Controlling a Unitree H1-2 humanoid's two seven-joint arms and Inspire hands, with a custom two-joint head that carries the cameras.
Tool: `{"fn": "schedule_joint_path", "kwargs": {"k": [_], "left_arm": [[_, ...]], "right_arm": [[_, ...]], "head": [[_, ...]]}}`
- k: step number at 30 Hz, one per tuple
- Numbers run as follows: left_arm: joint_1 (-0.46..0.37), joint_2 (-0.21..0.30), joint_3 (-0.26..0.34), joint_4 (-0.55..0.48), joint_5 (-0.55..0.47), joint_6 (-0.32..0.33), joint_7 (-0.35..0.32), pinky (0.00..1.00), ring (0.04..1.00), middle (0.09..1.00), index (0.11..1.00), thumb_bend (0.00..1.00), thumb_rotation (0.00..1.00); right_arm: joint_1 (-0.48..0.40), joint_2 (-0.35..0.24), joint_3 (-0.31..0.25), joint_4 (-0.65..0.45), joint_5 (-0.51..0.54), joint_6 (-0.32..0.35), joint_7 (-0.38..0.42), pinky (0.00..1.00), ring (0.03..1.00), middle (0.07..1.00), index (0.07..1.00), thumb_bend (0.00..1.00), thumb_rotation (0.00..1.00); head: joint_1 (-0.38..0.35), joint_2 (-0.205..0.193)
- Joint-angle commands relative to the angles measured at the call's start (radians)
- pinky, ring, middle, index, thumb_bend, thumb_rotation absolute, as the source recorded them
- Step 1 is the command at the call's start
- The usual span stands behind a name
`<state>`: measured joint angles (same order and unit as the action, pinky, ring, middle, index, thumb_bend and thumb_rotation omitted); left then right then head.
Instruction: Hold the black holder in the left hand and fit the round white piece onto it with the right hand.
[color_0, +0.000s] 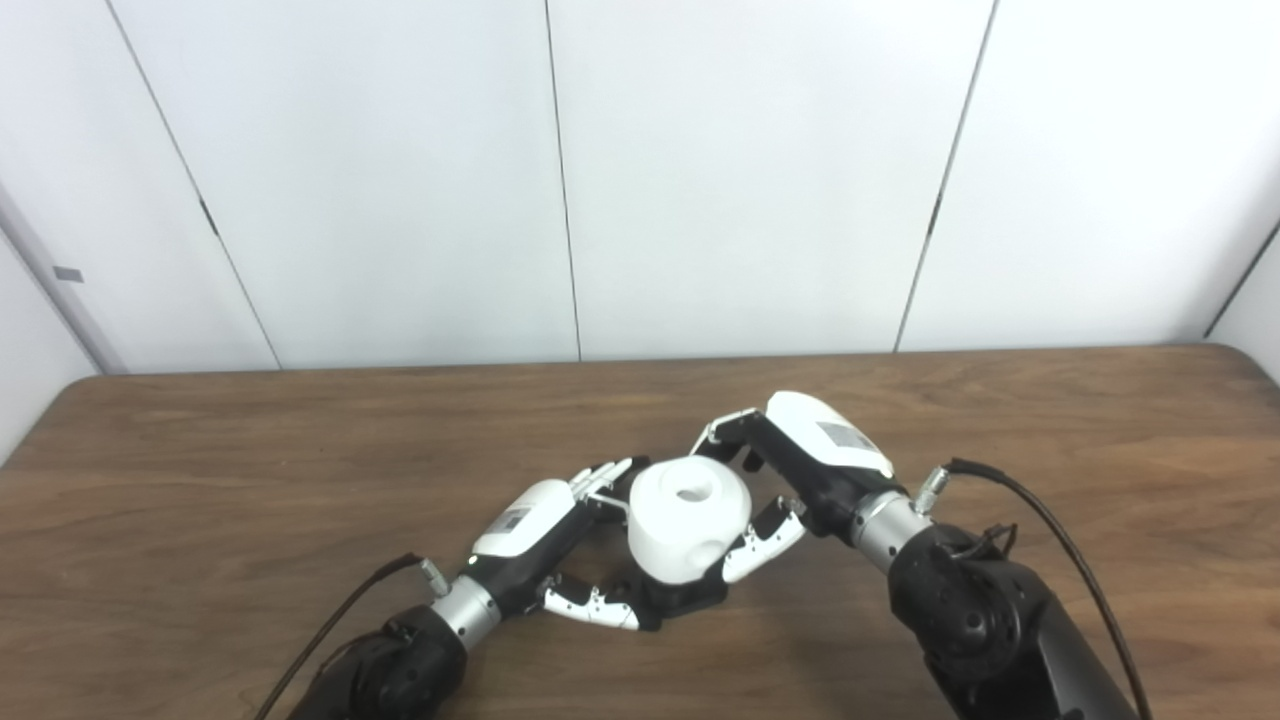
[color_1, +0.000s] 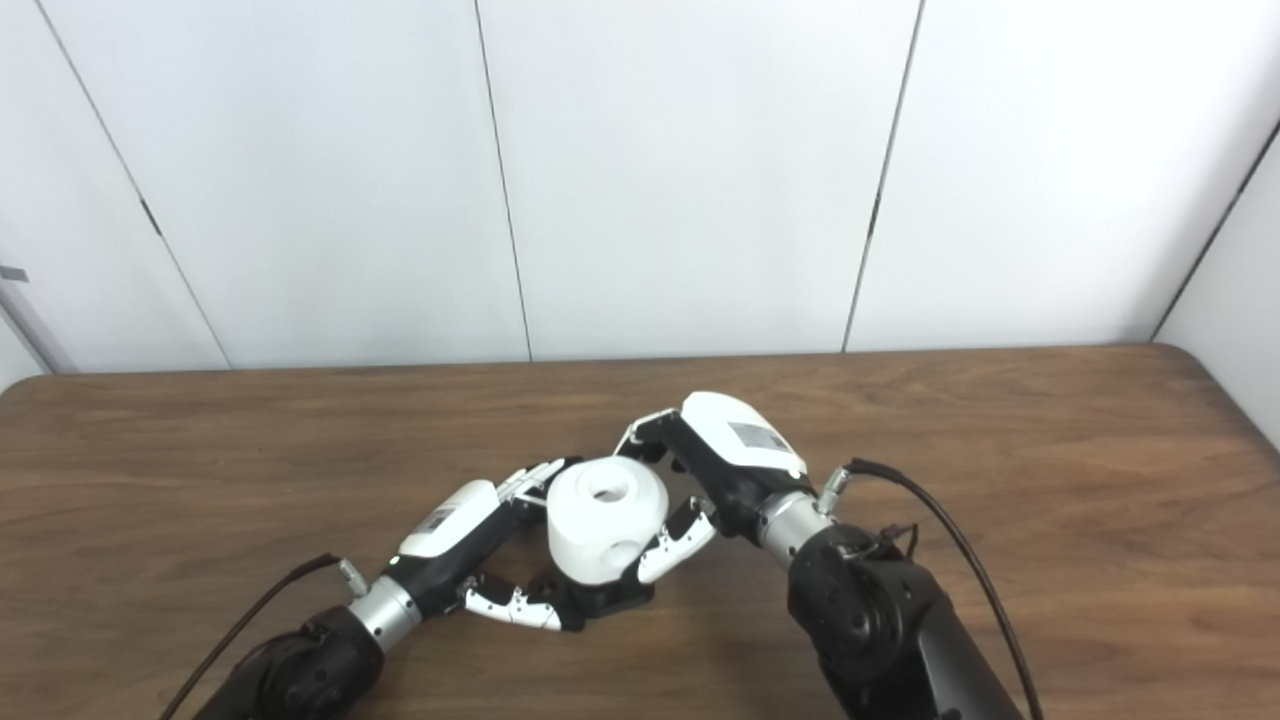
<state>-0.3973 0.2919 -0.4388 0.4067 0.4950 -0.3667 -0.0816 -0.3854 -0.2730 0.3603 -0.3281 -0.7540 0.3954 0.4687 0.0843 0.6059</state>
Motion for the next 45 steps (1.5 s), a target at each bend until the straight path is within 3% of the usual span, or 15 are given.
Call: {"fn": "schedule_joint_path", "kwargs": {"k": [1,23,45], "left_arm": [[0.041,-0.024,-0.041,0.038,0.046,0.088,-0.068,1.00,1.000,0.998,0.484,0.52,0.06],[0.049,-0.030,-0.050,0.010,0.036,0.110,-0.076,1.00,1.000,0.998,0.484,0.52,0.06],[0.059,-0.004,-0.052,-0.036,0.031,0.140,-0.100,1.00,1.000,1.000,0.485,0.52,0.06]], "right_arm": [[-0.048,-0.009,-0.004,-0.012,-0.001,-0.031,-0.005,0.62,0.718,0.709,0.481,0.52,0.13],[-0.032,0.003,0.031,0.044,-0.022,-0.081,-0.015,0.61,0.723,0.711,0.481,0.52,0.14],[-0.069,-0.012,0.031,0.086,-0.040,-0.078,-0.021,0.62,0.726,0.707,0.481,0.52,0.13]], "head": [[0.002,0.002],[0.014,0.010],[0.000,0.025]]}}
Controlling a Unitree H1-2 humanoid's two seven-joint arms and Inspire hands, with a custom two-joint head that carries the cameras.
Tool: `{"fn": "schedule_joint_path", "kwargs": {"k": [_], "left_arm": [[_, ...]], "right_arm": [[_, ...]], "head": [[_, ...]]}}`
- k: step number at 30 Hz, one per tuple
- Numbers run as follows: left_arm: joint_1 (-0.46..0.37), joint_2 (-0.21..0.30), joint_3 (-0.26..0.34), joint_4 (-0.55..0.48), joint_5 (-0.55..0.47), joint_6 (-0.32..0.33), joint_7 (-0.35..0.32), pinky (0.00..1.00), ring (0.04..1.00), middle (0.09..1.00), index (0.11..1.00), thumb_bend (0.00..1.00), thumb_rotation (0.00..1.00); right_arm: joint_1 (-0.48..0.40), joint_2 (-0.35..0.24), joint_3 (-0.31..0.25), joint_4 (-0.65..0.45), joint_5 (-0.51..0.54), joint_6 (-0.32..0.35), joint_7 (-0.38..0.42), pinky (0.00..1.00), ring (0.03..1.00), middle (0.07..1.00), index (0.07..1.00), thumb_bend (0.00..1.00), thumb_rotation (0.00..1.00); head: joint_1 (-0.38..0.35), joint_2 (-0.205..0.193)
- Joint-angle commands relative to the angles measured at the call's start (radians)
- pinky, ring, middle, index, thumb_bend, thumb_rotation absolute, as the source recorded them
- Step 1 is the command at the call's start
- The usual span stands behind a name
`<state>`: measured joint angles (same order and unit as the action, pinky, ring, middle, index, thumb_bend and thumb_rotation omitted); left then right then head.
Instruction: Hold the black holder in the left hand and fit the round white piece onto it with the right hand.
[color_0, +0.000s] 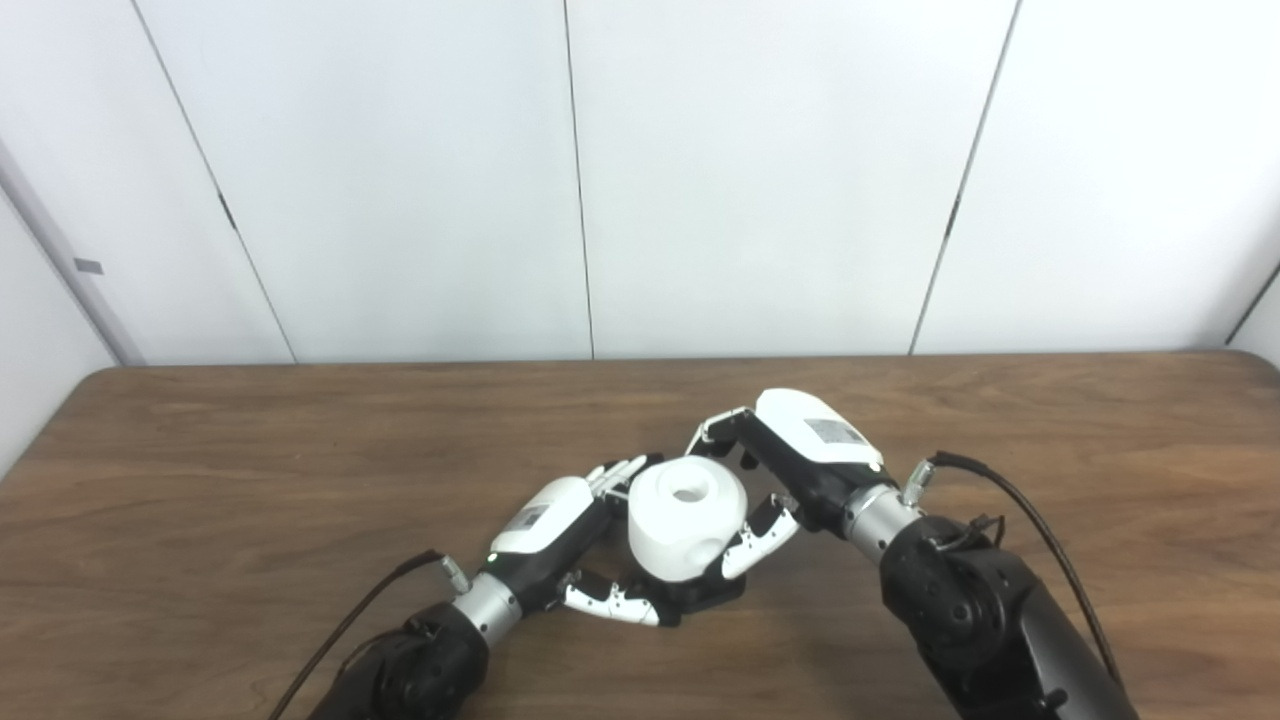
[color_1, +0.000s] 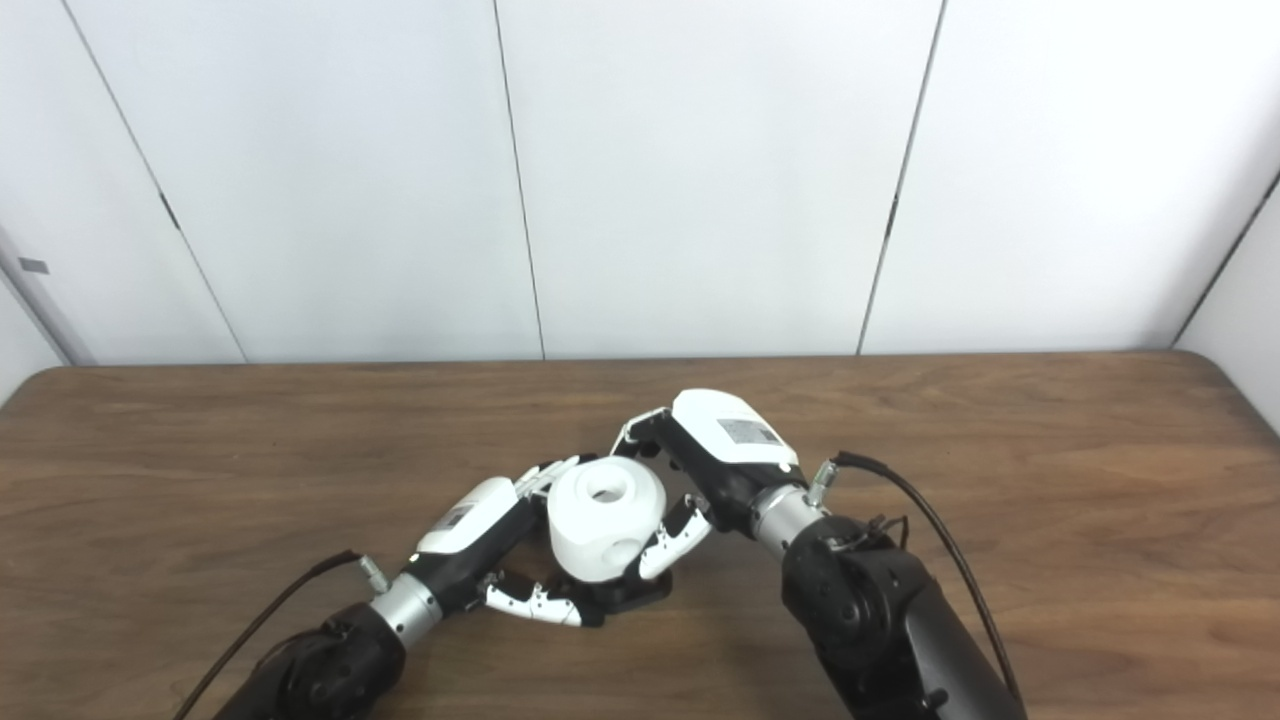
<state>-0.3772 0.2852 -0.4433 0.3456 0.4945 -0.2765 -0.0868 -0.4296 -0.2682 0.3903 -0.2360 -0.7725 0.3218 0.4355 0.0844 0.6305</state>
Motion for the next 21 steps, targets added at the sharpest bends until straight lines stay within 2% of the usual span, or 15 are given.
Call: {"fn": "schedule_joint_path", "kwargs": {"k": [1,21], "left_arm": [[0.040,0.004,-0.047,0.026,0.031,0.050,-0.095,1.00,1.000,1.000,0.485,0.52,0.06],[0.028,0.006,-0.044,0.030,0.039,0.061,-0.089,1.00,1.000,1.000,0.484,0.52,0.06]], "right_arm": [[-0.026,-0.021,0.000,-0.009,-0.021,-0.003,0.017,0.62,0.726,0.707,0.481,0.52,0.13],[0.001,-0.088,0.007,-0.056,-0.007,-0.041,0.053,0.59,0.715,0.701,0.480,0.52,0.14]], "head": [[0.000,0.000],[0.002,0.008]]}}
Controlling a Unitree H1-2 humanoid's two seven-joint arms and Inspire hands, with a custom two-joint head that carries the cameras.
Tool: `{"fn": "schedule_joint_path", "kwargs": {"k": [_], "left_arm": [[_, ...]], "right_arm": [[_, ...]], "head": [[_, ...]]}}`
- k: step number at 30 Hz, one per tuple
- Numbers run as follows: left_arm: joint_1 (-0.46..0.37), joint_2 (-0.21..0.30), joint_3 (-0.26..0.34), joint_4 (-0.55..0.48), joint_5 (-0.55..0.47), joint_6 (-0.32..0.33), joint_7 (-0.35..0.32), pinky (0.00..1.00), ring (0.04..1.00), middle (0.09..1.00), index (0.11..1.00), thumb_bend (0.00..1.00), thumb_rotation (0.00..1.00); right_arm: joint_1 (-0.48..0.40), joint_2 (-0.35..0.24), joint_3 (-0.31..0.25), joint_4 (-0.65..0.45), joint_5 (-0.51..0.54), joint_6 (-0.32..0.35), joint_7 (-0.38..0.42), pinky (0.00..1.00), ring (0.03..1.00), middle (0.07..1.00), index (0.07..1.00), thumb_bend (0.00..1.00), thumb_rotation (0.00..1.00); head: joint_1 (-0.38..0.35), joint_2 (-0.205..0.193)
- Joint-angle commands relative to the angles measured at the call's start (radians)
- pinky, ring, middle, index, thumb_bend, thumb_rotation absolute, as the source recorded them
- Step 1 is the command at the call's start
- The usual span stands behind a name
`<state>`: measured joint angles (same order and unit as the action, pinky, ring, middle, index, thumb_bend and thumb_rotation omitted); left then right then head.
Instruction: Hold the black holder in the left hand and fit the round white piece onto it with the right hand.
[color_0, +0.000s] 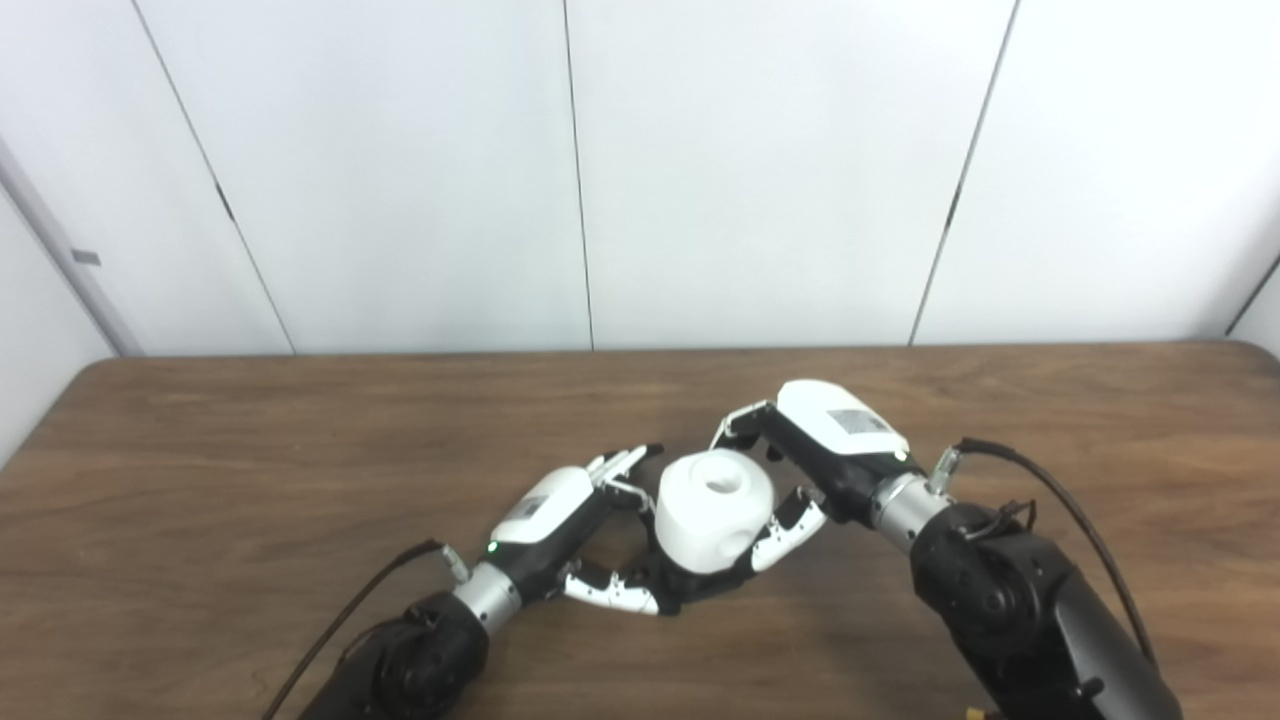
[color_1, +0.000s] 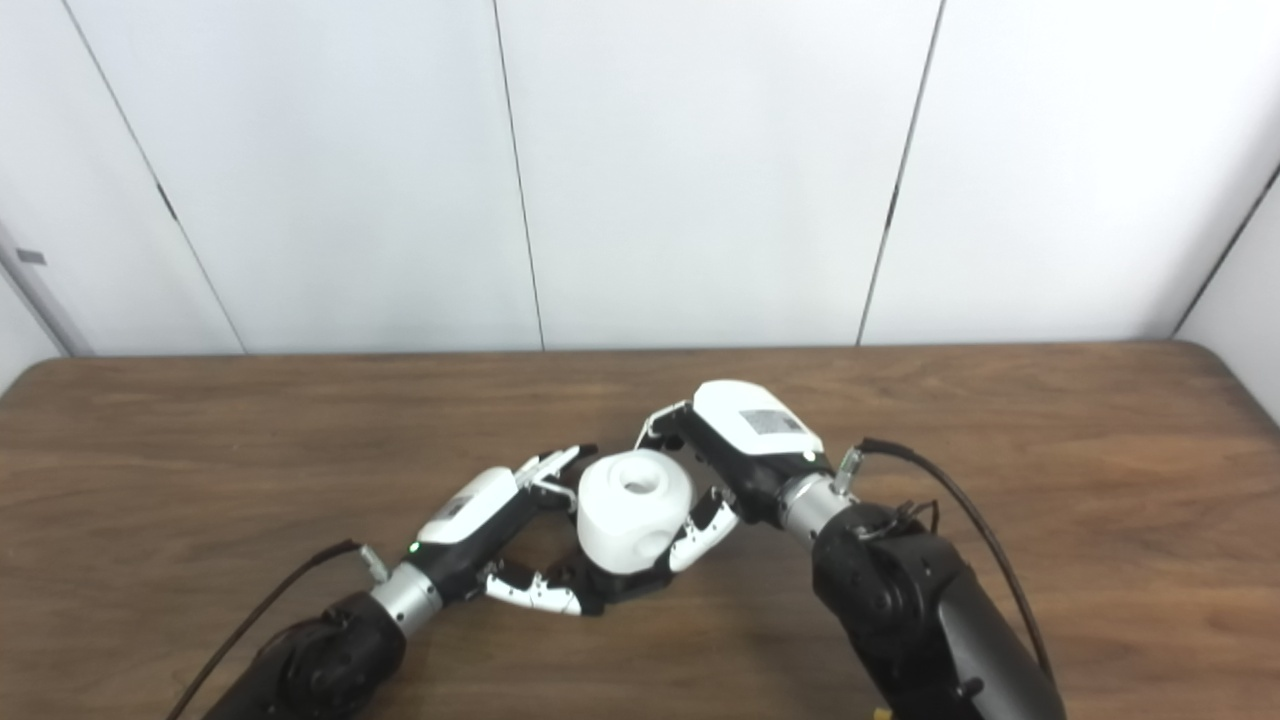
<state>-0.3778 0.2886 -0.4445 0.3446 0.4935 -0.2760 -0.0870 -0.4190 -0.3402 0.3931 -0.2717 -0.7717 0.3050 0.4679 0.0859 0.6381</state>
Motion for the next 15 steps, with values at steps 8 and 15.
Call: {"fn": "schedule_joint_path", "kwargs": {"k": [8,15], "left_arm": [[0.027,-0.001,-0.043,0.035,0.037,0.054,-0.086,1.00,1.000,0.999,0.484,0.52,0.06],[0.024,-0.008,-0.044,0.044,0.033,0.050,-0.084,1.00,1.000,1.000,0.484,0.52,0.06]], "right_arm": [[-0.005,-0.020,0.012,-0.032,-0.013,-0.026,0.031,0.59,0.714,0.704,0.480,0.52,0.14],[-0.005,-0.003,0.019,-0.040,-0.009,-0.021,0.034,0.60,0.721,0.712,0.481,0.52,0.14]], "head": [[0.001,0.002],[0.006,0.005]]}}
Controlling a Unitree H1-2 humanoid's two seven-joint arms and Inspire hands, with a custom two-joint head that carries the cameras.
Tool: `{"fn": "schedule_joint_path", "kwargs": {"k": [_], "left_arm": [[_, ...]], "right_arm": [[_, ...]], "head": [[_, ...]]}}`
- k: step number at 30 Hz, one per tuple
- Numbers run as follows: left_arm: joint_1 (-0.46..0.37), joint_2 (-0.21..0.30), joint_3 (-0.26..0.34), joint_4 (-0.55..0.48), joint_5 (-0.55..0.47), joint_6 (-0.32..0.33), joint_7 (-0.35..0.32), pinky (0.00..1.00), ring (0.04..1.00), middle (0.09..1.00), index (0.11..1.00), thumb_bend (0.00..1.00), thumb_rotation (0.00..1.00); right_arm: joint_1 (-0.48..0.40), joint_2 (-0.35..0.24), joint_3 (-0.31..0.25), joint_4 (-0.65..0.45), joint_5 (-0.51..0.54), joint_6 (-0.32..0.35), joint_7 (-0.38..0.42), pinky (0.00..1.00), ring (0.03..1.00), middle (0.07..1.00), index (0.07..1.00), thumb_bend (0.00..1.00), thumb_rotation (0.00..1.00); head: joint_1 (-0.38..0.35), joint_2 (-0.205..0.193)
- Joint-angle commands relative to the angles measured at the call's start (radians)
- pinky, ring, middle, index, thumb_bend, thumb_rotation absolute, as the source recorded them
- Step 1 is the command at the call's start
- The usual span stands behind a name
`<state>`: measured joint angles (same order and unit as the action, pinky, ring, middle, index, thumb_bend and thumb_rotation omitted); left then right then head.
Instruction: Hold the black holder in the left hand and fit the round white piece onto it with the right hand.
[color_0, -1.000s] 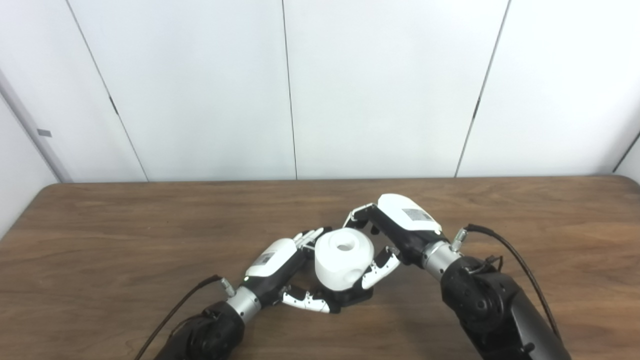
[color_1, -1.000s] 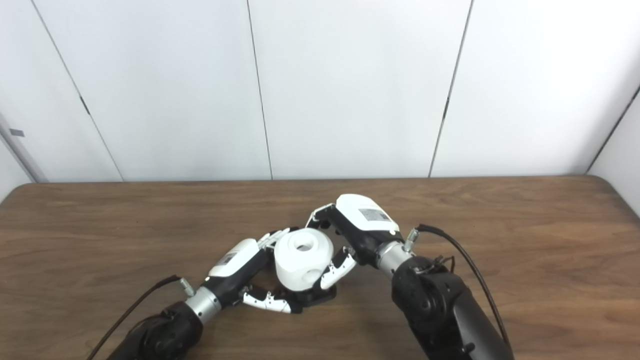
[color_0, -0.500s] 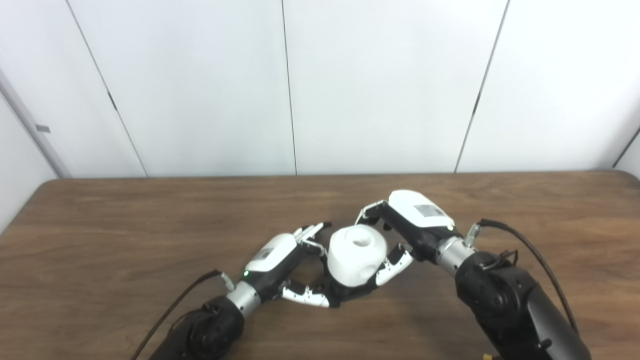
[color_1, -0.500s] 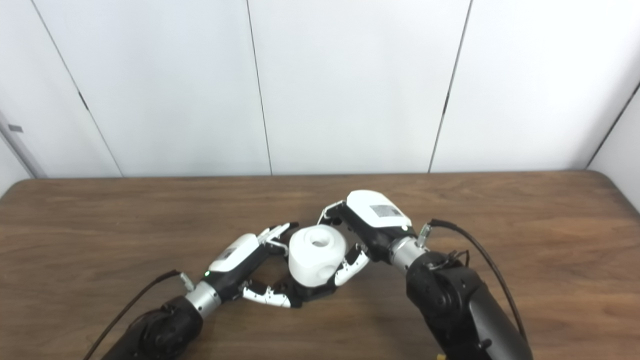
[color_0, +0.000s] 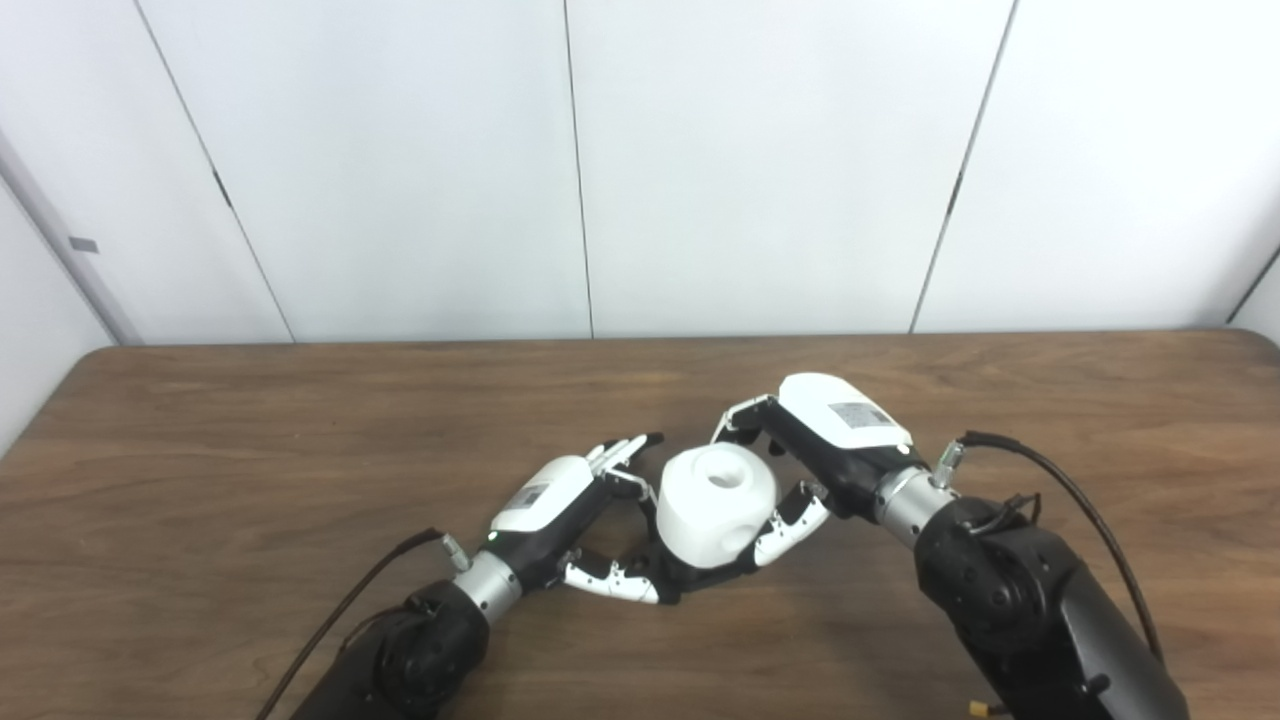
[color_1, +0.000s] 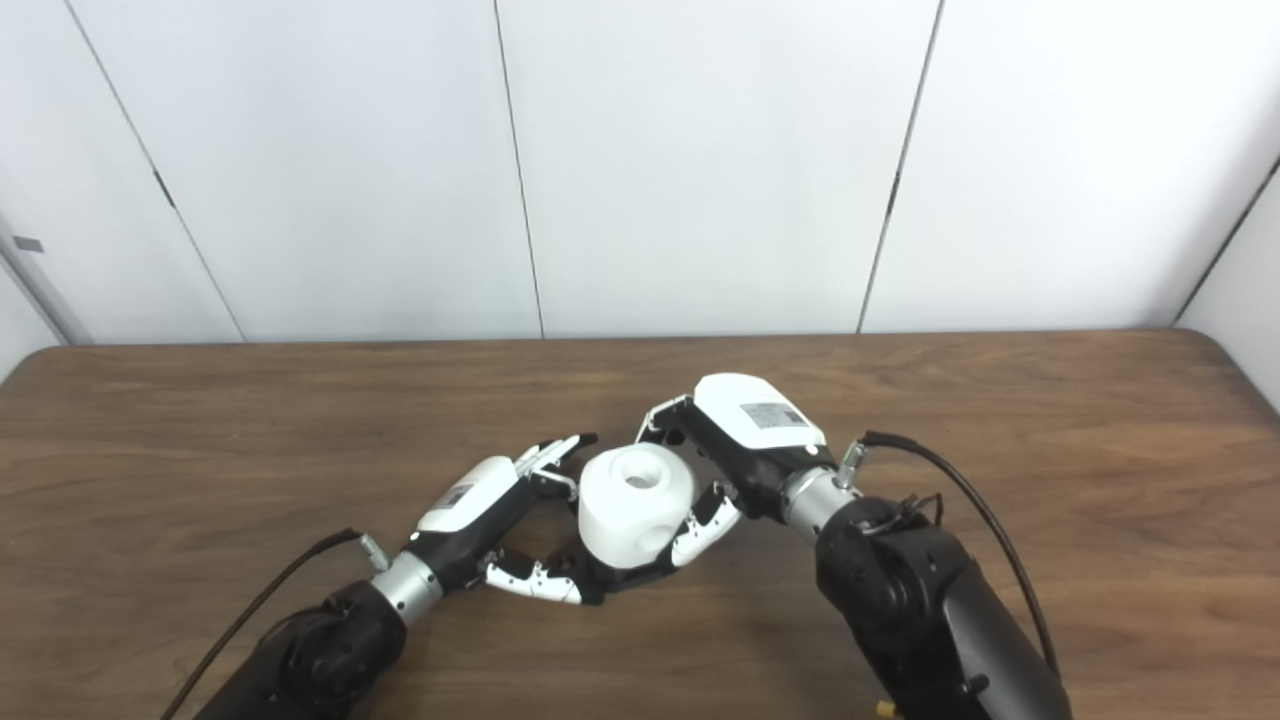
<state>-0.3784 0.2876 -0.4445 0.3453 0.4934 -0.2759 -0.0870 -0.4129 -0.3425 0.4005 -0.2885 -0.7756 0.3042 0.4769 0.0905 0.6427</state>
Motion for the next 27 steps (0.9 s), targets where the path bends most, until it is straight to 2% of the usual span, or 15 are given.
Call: {"fn": "schedule_joint_path", "kwargs": {"k": [1,12,27], "left_arm": [[0.024,-0.007,-0.044,0.042,0.033,0.052,-0.085,1.00,1.000,1.000,0.484,0.52,0.06],[0.027,-0.017,-0.045,0.050,0.031,0.051,-0.081,1.00,1.000,1.000,0.484,0.52,0.06],[0.030,-0.016,-0.046,0.038,0.033,0.058,-0.086,1.00,1.000,1.000,0.485,0.52,0.06]], "right_arm": [[-0.011,0.001,0.013,-0.024,-0.006,-0.019,0.025,0.60,0.722,0.712,0.481,0.52,0.14],[-0.037,0.048,0.027,-0.011,-0.029,0.004,0.050,0.61,0.732,0.714,0.482,0.52,0.14],[-0.040,0.062,0.037,0.031,-0.048,-0.030,0.041,0.58,0.712,0.705,0.481,0.52,0.14]], "head": [[0.001,0.000],[0.004,0.005],[0.007,0.010]]}}
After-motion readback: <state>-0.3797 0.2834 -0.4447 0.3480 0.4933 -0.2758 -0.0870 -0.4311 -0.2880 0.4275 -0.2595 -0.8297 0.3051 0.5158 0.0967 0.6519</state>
